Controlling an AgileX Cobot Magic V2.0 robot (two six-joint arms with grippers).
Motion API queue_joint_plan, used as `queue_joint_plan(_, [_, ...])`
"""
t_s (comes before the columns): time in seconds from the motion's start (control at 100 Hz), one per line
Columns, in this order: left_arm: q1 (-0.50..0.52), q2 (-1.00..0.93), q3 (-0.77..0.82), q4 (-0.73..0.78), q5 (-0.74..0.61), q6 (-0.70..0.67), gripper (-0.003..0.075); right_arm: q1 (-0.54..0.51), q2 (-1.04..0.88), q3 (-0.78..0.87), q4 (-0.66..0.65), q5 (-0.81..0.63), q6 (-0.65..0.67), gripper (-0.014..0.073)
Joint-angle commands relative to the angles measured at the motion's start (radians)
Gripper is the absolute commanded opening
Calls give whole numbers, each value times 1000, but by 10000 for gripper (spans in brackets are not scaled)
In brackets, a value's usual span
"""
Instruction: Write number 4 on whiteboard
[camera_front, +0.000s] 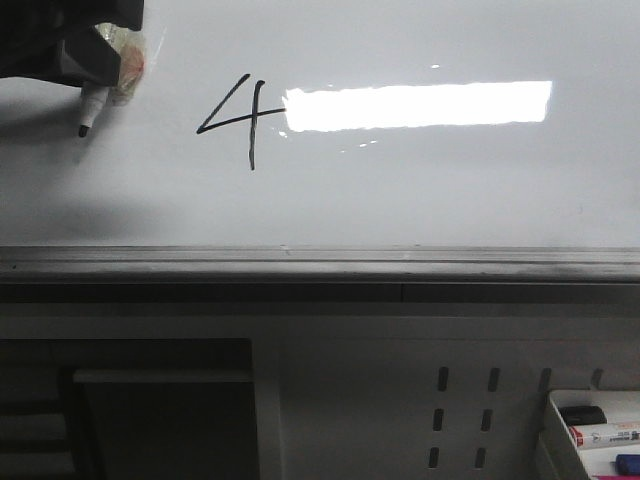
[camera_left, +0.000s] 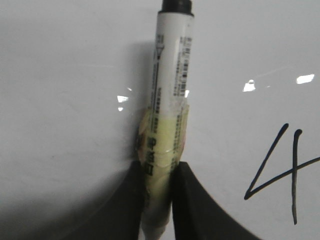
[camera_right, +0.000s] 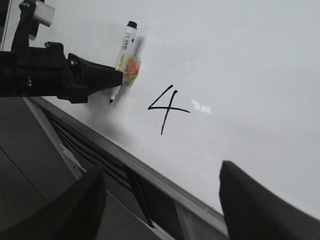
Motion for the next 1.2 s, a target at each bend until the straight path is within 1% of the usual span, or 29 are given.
queue_joint_plan(0.0, [1,-10,-32,10,-13,-9,-15,-6,-6,-26,36,-23,-7,436])
queue_joint_plan(0.08, [1,-10,-32,10,-8,-9,22,-6,-6,-26,36,-19,-7,436])
queue_joint_plan(0.15, [1,-10,-32,20,0,-9,87,-6,-6,-26,36,-15,-7,436])
queue_joint_plan(0.2, [1,-10,-32,29,5,-9,144,-6,-6,-26,36,-15,-7,436])
queue_joint_plan(0.24, [1,-12,-32,29,6,-9,209,-6,-6,-26,36,-13,-7,436])
queue_joint_plan(0.27, [1,-12,-32,29,6,-9,239,-6,-6,-26,36,-13,-7,436])
queue_joint_plan(0.31, [1,-15,-32,29,6,-9,307,-6,-6,-26,36,-13,-7,436])
queue_joint_plan(0.34, [1,-18,-32,29,6,-9,336,-6,-6,-26,36,-13,-7,436])
queue_joint_plan(0.35, [1,-20,-32,29,6,-9,363,-6,-6,-26,36,-13,-7,436])
queue_joint_plan(0.39, [1,-26,-32,31,6,-7,401,-6,-6,-26,36,-13,-7,436])
queue_joint_plan(0.45, [1,-44,-32,45,6,-7,452,-6,-6,-26,36,-20,-7,436])
queue_joint_plan(0.52, [1,-64,-32,52,6,1,470,-6,-6,-26,36,-32,-7,436])
queue_joint_plan(0.67, [1,-149,-20,54,8,54,470,-6,-8,-26,36,-68,-7,436])
queue_joint_plan(0.77, [1,-250,14,54,14,63,470,-6,-14,-26,36,-107,-7,427])
queue_joint_plan(0.82, [1,-302,38,54,19,84,459,-6,-19,-26,36,-120,-7,386])
queue_joint_plan(0.86, [1,-349,65,54,18,99,442,-6,-29,-26,36,-129,-7,311])
queue_joint_plan(0.87, [1,-364,69,54,22,102,435,-6,-29,-26,36,-132,-7,311])
queue_joint_plan(0.93, [1,-425,108,55,32,127,400,-6,-44,-26,36,-134,-7,162])
queue_joint_plan(0.97, [1,-473,136,55,38,138,363,-6,-54,-24,36,-126,-7,73])
queue_joint_plan(1.02, [1,-533,174,55,54,138,307,-6,-73,-17,36,-121,-7,-71])
queue_joint_plan(1.09, [1,-621,233,55,76,138,200,-6,-120,11,39,-120,-7,-45])
queue_joint_plan(1.12, [1,-656,259,55,85,138,135,-6,-152,28,39,-123,-7,-42])
queue_joint_plan(1.14, [1,-683,279,55,88,138,108,-6,-175,44,39,-129,-7,-43])
queue_joint_plan(1.19, [1,-746,326,55,92,138,-3,-6,-238,87,34,-146,-13,-43])
